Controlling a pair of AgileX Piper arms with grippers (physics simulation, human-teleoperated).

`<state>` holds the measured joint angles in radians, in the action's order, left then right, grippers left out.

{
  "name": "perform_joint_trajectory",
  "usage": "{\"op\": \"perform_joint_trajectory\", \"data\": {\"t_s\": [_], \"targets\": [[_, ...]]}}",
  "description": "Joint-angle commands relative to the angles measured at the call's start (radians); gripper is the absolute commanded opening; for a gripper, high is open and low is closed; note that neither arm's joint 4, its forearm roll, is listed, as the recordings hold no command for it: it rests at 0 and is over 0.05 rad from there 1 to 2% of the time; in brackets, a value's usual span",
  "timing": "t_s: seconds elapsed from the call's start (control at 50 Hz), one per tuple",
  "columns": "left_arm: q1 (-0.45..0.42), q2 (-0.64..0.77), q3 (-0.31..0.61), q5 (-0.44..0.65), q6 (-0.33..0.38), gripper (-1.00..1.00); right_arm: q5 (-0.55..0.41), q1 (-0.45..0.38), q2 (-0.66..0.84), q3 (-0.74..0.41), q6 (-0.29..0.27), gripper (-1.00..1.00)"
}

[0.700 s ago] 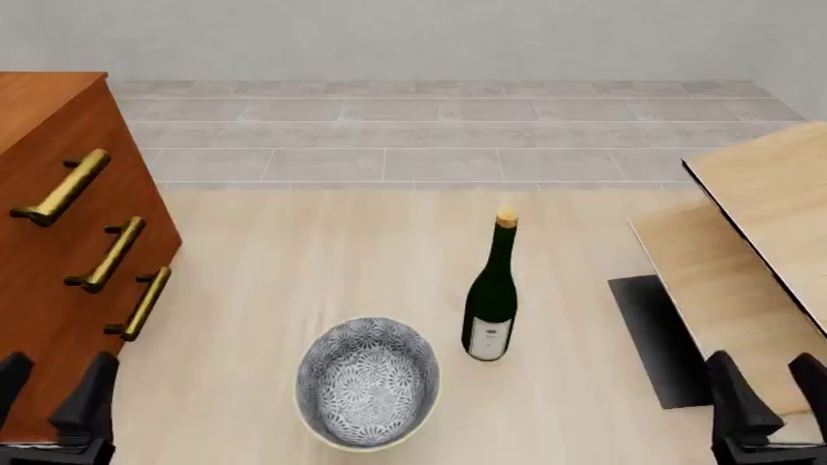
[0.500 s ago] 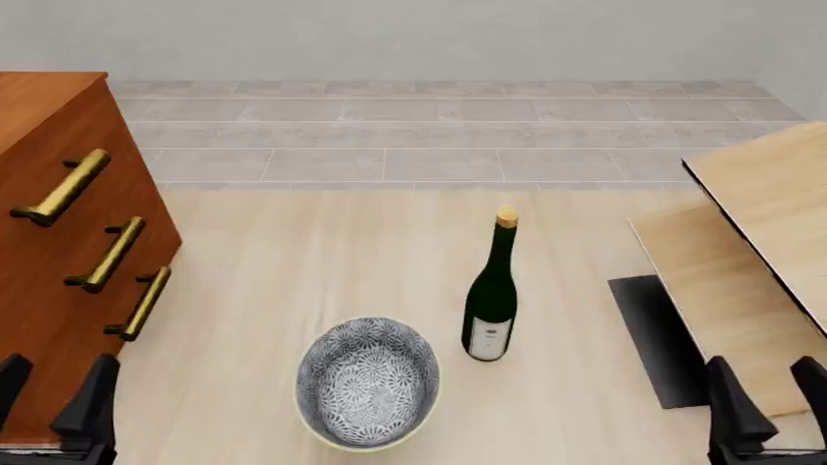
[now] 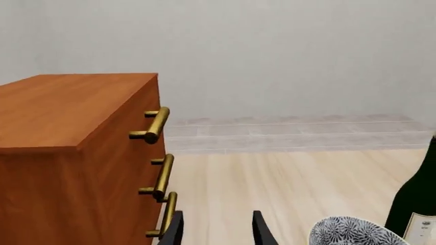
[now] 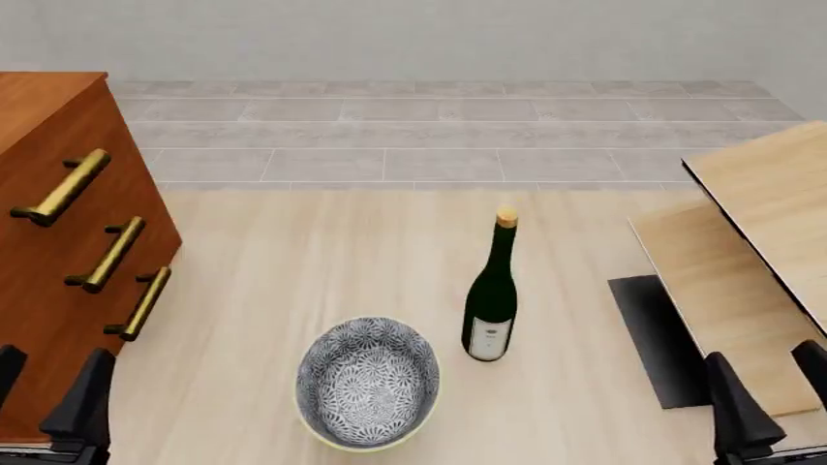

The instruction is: Put the wine bottle on the wine rack.

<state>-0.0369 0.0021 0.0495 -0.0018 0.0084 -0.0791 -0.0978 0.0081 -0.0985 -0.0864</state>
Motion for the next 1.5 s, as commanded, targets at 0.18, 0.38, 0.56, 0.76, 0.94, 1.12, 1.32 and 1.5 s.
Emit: {"op": "perform_joint_trajectory", "data": {"t_s": [0.18,0.38,0.56,0.76,0.94,1.12,1.32,1.5], "targets": [[-0.022,-0.002,0.052,0.019,0.012,1.0,0.035,-0.175,0.168,-0.128,0.002,1.0],[-0.026,-0.002,0.069,0.028,0.016,1.0,0.124,-0.273,0.288,-0.178,-0.033,1.0],[-0.034,-0.002,0.093,0.055,0.012,1.0,0.222,-0.316,0.436,-0.222,-0.025,1.0],[-0.016,-0.002,0.096,0.042,0.01,1.0,0.286,-0.392,0.583,-0.283,-0.021,1.0],[-0.02,-0.002,0.083,0.027,0.014,1.0,0.33,-0.439,0.669,-0.312,-0.016,1.0],[-0.019,-0.002,0.096,0.036,0.017,1.0,0.361,-0.448,0.742,-0.347,0.0,1.0],[-0.017,-0.002,0.096,0.033,0.016,1.0,0.415,-0.439,0.828,-0.366,-0.003,1.0],[-0.011,-0.002,0.082,0.014,0.019,1.0,0.487,-0.436,0.936,-0.385,-0.01,1.0]]}}
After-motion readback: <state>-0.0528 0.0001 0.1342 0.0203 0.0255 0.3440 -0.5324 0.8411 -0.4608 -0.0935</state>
